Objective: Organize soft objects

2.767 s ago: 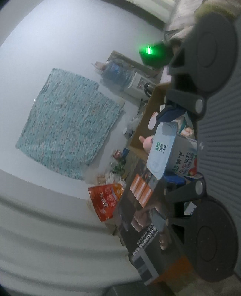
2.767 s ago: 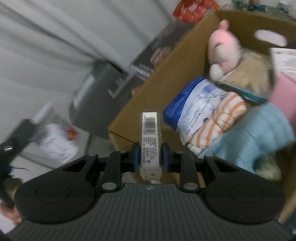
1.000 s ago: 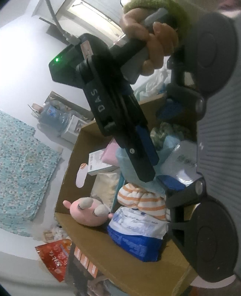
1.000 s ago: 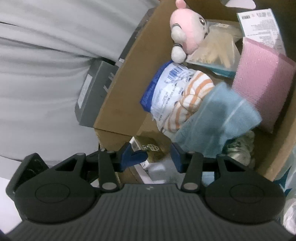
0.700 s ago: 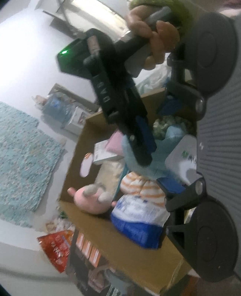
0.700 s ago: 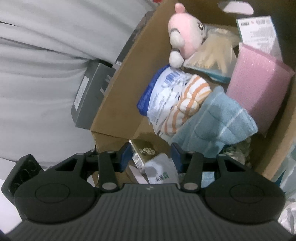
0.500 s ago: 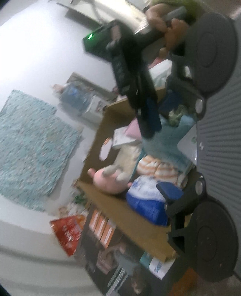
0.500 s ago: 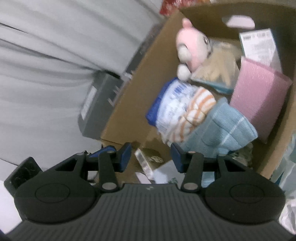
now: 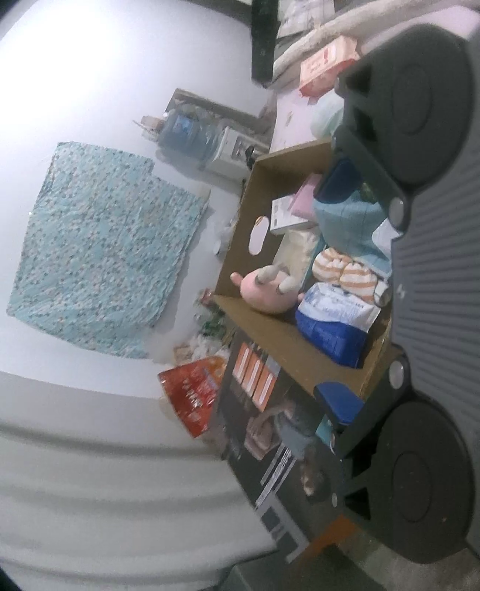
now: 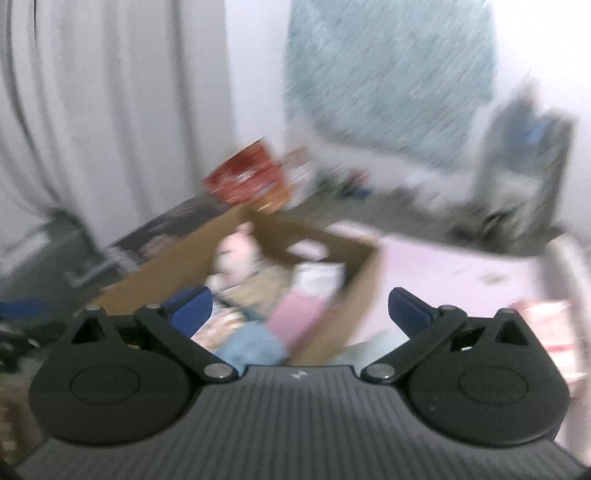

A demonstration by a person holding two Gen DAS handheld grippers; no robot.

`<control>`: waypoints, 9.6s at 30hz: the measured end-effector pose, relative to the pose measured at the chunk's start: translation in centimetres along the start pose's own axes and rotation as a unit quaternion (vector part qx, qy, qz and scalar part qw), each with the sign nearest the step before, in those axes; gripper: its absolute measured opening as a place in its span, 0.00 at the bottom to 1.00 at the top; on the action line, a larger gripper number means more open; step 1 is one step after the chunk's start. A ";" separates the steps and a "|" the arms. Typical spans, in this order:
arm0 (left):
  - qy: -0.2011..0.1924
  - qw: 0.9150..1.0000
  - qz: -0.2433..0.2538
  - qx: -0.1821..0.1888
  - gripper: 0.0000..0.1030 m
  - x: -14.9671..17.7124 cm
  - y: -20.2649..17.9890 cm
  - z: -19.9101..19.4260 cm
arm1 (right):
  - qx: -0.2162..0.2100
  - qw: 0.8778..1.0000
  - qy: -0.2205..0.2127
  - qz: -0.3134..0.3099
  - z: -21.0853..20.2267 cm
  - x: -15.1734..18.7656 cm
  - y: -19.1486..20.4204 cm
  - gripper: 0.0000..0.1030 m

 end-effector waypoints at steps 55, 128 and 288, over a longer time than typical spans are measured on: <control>0.135 0.985 0.096 -0.037 1.00 7.1 -2.4 -1.1 | 0.103 0.979 0.120 0.127 -7.4 15.1 6.7 0.99; 0.133 0.984 0.119 -0.016 1.00 6.1 -3.4 0.7 | 0.103 0.976 0.145 0.126 -4.7 14.6 5.6 0.99; 0.137 0.978 0.020 -0.158 1.00 3.7 9.6 3.2 | -0.341 0.889 0.303 0.032 31.1 1.9 18.9 0.68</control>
Point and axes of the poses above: each gripper's, at about its wrist camera, not at the fingertips, and z roughly the way its jaws point, y to its left, x to its underside, the point moved 7 cm from there along z, roughly the way its jaws point, and after that the axes turned 11 degrees about -z, right-handed, at the moved point
